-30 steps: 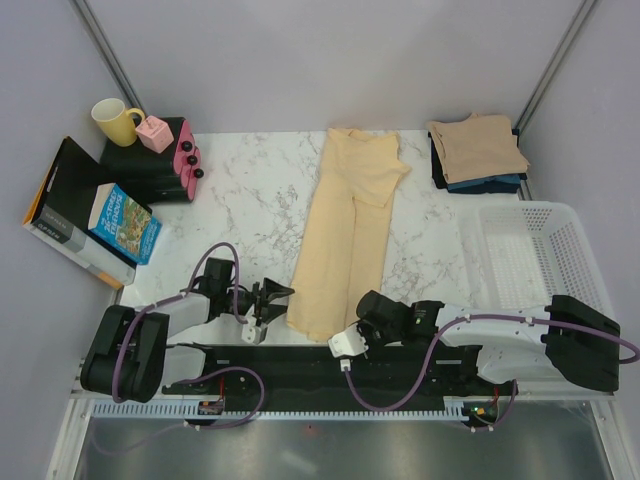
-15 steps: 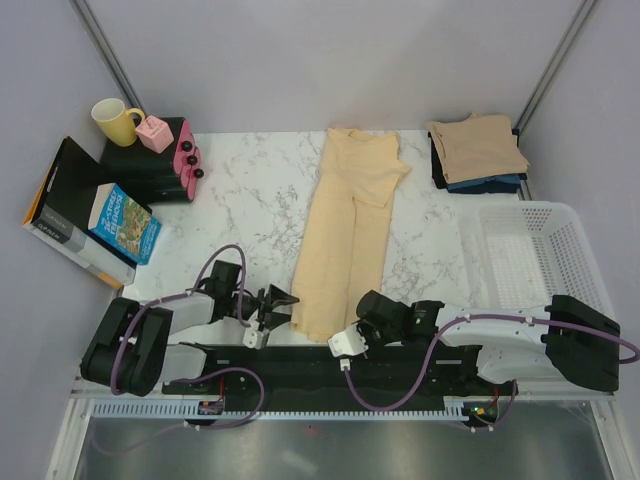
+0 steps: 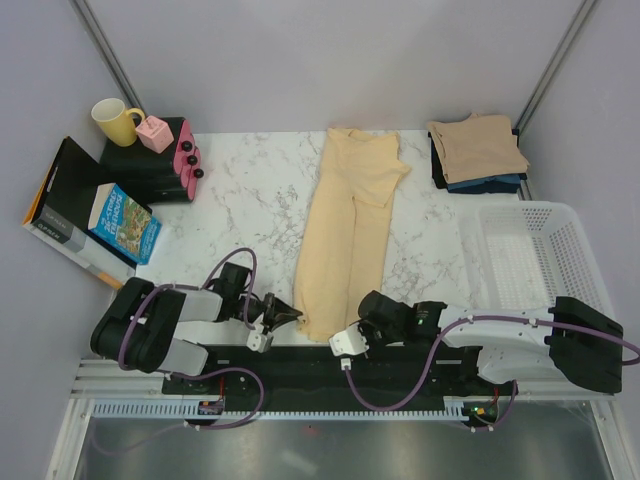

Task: Fold and stack the t-shirts
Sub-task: Fold the tshirt

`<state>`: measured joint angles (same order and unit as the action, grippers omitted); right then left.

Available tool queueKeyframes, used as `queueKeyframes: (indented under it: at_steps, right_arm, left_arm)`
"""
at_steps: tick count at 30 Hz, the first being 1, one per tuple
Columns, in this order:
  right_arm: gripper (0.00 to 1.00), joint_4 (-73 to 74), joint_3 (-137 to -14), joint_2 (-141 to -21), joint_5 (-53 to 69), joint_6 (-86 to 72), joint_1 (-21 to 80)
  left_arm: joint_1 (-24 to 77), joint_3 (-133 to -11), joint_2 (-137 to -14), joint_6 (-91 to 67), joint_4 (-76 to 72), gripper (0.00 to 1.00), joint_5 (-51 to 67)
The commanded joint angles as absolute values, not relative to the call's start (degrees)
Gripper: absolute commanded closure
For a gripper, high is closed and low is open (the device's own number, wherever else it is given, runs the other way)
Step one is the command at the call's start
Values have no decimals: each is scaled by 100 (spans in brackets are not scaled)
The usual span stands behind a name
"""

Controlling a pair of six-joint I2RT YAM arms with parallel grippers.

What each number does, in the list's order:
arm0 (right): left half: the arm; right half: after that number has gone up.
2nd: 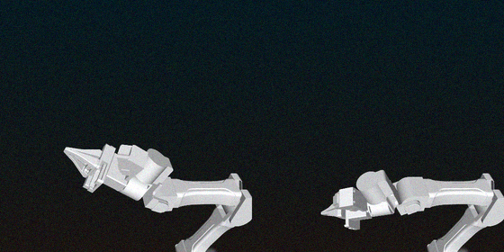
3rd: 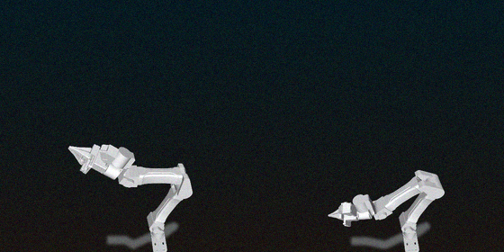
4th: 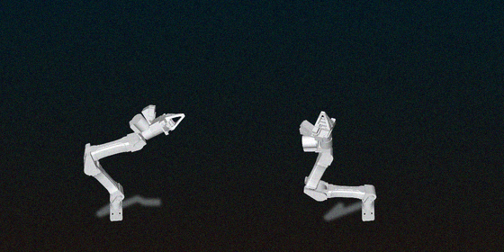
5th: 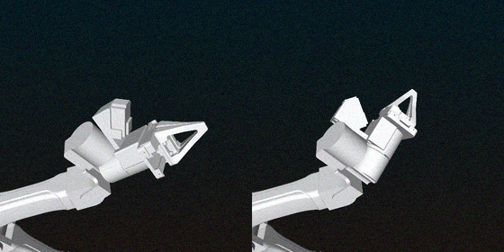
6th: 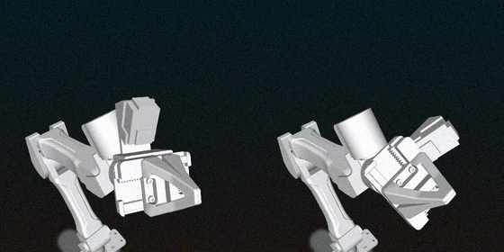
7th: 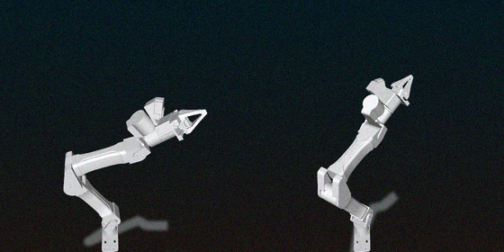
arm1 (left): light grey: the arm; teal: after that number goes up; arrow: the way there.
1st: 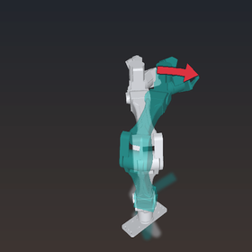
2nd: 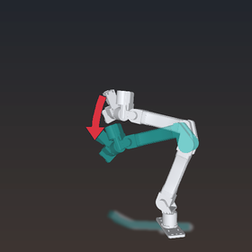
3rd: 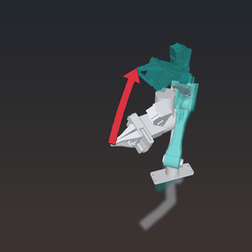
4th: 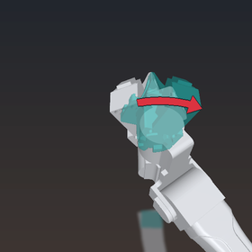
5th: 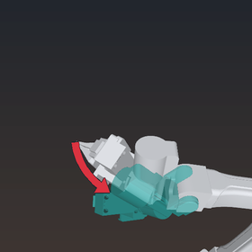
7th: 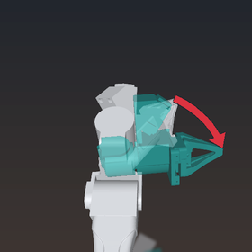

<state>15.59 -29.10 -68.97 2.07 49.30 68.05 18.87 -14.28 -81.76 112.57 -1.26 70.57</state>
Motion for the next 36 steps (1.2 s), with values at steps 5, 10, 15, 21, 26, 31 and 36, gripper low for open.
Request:
queueKeyframes:
  at_steps: [5, 10, 15, 21, 26, 31, 36]
  right_arm:
    - [100, 1503, -2996, -6733, 71, 4896, 6829]
    - [100, 1678, -3339, -6706, -105, 4861, 6742]
    - [100, 1758, -3594, -6706, -333, 4992, 6706]
    - [100, 1845, -3841, -6688, -571, 5141, 6469]
    - [100, 1925, -4016, -6627, -896, 5177, 6153]
    - [100, 2013, -4253, -6600, -1072, 5299, 5741]
    - [100, 2030, -4438, -6645, -1186, 5422, 5344]
  left_arm:
    - [1907, -1687, -7824, 15021, -202, 98, 7269]
    - [1916, -1872, -7094, 13978, -202, 98, 7269]
    - [1916, -1907, -6356, 13360, -193, 98, 7269]
    - [1907, -2117, -6196, 12815, -263, 98, 6874]
    - [1907, -2355, -6529, 11849, -1114, 98, 6531]
    - [1916, -2680, -6952, 11338, -1739, 98, 6390]
    - [1899, -2917, -7355, 11128, -2100, 98, 6276]
